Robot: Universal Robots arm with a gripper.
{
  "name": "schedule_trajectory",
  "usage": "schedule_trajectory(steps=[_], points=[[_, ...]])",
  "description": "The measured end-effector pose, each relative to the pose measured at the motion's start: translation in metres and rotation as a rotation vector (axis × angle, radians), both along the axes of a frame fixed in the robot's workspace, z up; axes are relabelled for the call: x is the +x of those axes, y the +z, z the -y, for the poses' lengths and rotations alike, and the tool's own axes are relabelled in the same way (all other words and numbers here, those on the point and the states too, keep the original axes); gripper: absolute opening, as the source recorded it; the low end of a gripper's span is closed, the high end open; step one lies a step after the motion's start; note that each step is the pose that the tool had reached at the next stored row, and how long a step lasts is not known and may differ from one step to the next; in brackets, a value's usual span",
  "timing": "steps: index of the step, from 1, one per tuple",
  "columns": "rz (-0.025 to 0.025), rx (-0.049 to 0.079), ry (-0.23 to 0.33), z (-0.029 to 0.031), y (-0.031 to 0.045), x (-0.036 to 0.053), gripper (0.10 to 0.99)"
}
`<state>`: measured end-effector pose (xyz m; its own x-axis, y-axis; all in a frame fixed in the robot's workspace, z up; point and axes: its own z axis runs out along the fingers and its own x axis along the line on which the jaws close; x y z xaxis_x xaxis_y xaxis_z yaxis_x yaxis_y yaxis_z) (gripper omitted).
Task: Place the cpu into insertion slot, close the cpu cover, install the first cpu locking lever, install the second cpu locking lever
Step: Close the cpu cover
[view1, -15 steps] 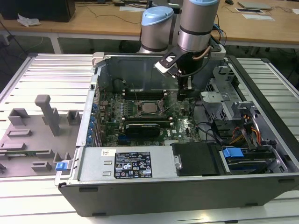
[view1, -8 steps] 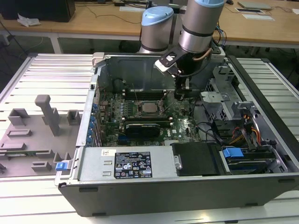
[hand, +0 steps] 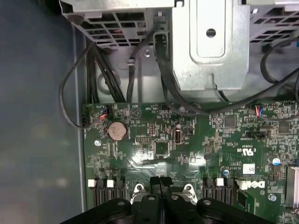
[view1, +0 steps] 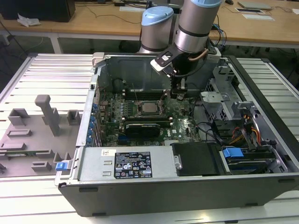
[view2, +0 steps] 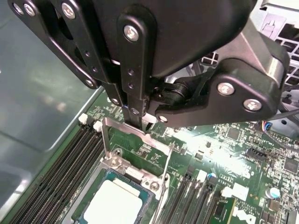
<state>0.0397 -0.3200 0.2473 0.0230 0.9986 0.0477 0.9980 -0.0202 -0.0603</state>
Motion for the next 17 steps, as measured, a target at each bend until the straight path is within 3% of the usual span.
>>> schedule_trajectory(steps=[6,8,16,17], points=[[0.0073,0.0,0.0,-0.0005,0.0,-0.0099,0.106],[0.0126,0.0,0.0,-0.0009,0.0,-0.0181,0.106],[0.0206,0.0,0.0,-0.0021,0.0,-0.0331,0.106],[0.0236,0.0,0.0,-0.0023,0.0,-0.0354,0.106]])
